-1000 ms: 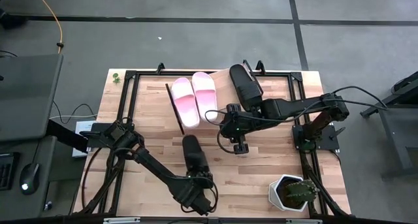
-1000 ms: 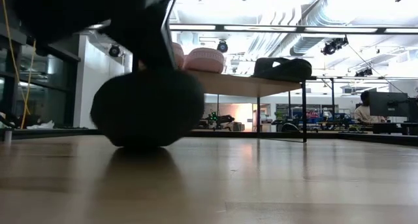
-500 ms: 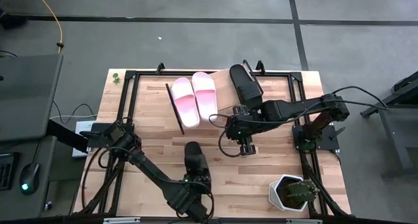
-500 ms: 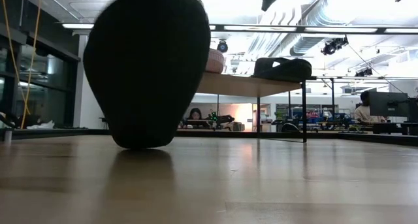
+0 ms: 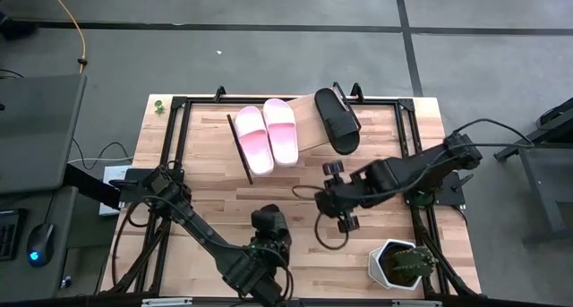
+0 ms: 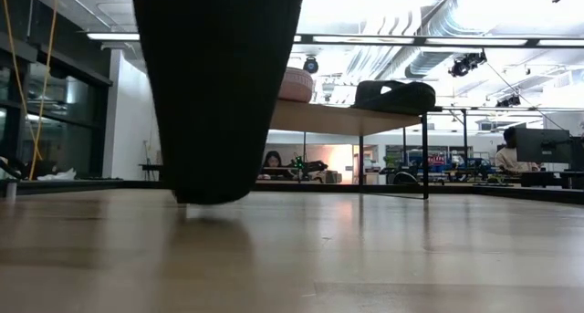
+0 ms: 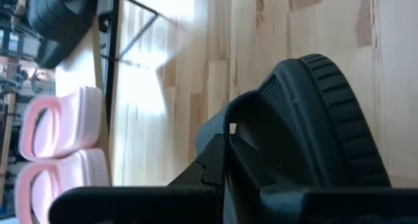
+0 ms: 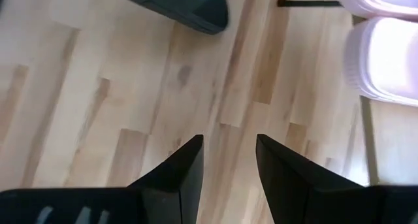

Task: Pick and place slides into the shelf
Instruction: Put the black slide on the shelf

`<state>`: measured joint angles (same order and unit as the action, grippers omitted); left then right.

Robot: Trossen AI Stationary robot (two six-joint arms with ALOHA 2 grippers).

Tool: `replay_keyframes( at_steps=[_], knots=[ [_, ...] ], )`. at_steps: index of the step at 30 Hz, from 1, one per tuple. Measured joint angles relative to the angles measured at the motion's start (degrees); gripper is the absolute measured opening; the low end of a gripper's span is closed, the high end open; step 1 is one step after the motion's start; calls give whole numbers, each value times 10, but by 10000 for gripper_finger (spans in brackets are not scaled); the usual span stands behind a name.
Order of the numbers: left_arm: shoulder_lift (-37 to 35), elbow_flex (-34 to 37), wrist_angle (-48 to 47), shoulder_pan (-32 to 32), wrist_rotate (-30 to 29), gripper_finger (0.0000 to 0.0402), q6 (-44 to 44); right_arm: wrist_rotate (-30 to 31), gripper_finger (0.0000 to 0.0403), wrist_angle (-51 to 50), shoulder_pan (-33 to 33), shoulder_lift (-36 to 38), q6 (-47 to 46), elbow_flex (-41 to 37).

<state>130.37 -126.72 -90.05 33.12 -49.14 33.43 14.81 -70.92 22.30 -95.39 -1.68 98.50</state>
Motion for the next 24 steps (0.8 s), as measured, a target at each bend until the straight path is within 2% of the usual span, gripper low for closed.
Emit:
replay_keyframes(
  at_steps=[12,24],
  knots=[
    [0,-50,0,-1,-44,0,-67,56,130,15,76,0,-43,0],
    [0,-68,0,-17,-65,0,-126,76,137,99,121,0,26,0]
  ],
)
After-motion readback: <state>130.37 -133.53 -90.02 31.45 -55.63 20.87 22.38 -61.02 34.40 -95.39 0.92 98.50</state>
